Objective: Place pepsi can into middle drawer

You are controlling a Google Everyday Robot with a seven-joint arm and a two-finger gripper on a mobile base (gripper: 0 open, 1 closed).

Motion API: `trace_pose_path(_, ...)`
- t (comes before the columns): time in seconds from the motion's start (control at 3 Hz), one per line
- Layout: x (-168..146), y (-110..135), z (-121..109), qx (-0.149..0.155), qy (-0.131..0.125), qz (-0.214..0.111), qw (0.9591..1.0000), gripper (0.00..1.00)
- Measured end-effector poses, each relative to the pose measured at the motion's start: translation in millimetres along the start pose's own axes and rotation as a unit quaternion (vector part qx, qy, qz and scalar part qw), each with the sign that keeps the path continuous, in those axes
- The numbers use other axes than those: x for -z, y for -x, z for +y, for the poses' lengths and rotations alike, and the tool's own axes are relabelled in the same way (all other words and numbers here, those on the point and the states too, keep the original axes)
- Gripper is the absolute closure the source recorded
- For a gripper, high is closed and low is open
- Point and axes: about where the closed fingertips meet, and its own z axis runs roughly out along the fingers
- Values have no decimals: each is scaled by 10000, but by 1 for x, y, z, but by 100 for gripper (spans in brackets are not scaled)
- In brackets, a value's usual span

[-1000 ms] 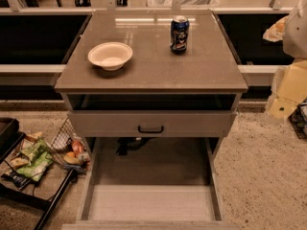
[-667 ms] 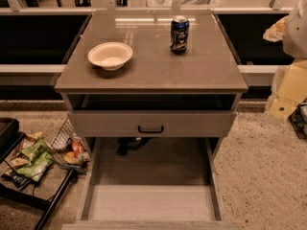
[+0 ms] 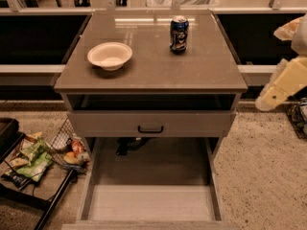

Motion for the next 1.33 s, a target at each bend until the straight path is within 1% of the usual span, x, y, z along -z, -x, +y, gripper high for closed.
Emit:
trace_pose_path(0.33,-27,9,-54,-476,-297,-1046,9929,0)
trace_pose_path(0.67,-44,23,-112,-706,-653,-2039,9743,0)
trace_pose_path(1.0,-78,41,-162,-845,-646,-2726,9562,0)
trace_pose_path(1.33,-78,41,-162,-846,-646,-2727,9562,0)
